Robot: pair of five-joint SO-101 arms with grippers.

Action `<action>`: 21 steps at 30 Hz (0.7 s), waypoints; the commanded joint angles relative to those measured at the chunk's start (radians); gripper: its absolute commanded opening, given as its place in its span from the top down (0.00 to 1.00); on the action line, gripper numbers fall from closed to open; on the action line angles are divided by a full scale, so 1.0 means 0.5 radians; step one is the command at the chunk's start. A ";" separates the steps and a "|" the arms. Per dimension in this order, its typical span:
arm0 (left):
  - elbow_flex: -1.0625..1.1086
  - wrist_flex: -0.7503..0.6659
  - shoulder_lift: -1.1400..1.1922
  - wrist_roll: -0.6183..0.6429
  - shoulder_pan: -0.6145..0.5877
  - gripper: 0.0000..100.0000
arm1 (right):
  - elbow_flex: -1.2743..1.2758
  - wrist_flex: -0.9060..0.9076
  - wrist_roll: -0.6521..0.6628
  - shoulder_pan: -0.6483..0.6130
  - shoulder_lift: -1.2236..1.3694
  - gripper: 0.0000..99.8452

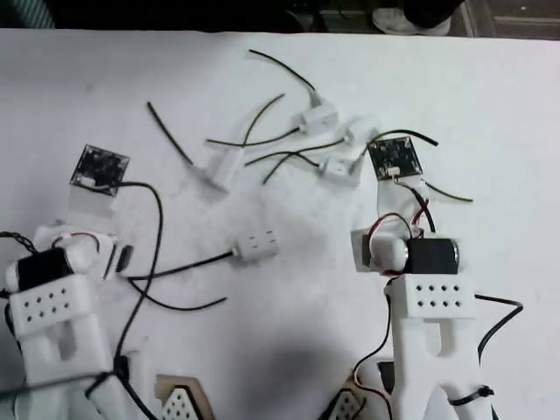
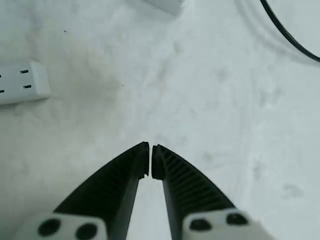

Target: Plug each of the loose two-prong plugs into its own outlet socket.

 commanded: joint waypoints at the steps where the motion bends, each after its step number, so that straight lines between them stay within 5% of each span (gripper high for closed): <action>1: -0.003 -0.153 0.302 -0.015 -0.060 0.75 | 0.015 -0.029 0.012 -0.014 -0.041 0.98; 9: -0.003 -0.338 0.827 -0.015 -0.060 0.75 | 0.037 -0.069 0.012 -0.017 -0.041 0.98; 21: -0.037 -0.209 0.977 0.000 -0.066 0.75 | 0.037 -0.069 0.012 -0.017 -0.041 0.98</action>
